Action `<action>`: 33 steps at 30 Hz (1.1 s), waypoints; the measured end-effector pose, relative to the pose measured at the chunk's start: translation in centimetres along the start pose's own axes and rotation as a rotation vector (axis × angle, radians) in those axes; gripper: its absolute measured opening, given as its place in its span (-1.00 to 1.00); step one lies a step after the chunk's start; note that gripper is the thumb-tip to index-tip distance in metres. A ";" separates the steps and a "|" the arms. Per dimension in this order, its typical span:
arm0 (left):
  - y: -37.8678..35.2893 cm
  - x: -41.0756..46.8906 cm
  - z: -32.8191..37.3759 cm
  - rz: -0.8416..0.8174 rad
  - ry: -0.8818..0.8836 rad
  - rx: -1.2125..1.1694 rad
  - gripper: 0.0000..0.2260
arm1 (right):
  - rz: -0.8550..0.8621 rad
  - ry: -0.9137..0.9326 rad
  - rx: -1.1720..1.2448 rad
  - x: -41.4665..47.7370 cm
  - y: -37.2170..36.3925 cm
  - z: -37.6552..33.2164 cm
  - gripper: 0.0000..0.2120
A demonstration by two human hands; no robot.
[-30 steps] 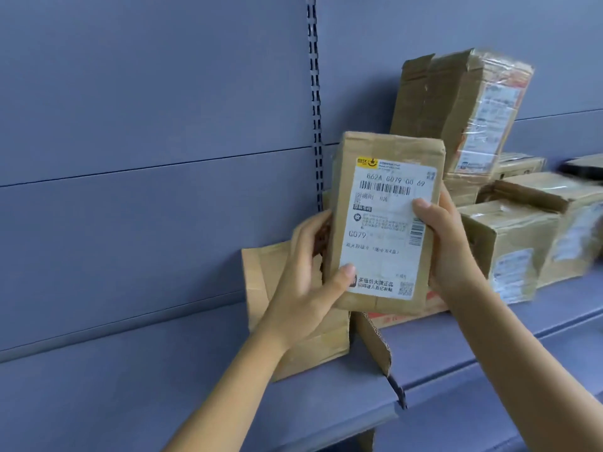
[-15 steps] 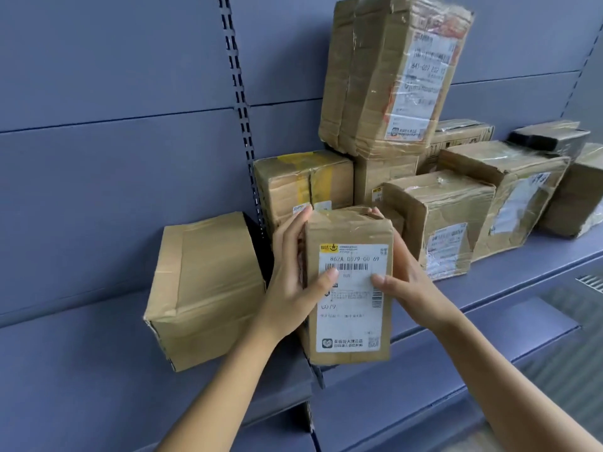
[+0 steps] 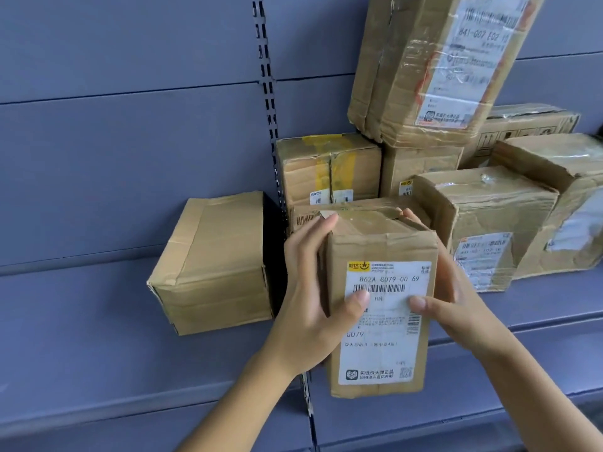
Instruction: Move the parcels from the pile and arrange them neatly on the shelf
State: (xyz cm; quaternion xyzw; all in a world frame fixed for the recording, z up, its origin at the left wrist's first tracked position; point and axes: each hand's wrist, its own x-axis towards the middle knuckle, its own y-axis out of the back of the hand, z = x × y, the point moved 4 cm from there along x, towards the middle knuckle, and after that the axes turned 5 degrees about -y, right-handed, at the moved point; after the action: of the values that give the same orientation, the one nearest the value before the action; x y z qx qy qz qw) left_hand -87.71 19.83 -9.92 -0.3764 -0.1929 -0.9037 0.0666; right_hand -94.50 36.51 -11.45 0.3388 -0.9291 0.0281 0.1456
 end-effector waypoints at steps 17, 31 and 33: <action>2.4 -2.2 -6.3 -0.005 0.027 0.264 -0.40 | -0.078 -0.127 -0.426 0.6 -3.0 9.9 0.09; 1.3 -2.7 -7.0 0.031 0.204 0.217 -0.14 | 0.128 -0.091 -0.669 -2.7 -3.3 10.4 -0.27; 1.4 -2.5 -7.1 0.048 0.195 0.199 -0.15 | 0.065 -0.134 -0.633 -2.1 -3.1 10.1 -0.26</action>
State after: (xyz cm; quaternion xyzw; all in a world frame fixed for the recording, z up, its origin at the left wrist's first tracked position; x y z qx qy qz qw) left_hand -90.20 15.67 -15.84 -0.2830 -0.2652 -0.9105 0.1434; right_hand -93.56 33.93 -21.89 0.2478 -0.9096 -0.2799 0.1812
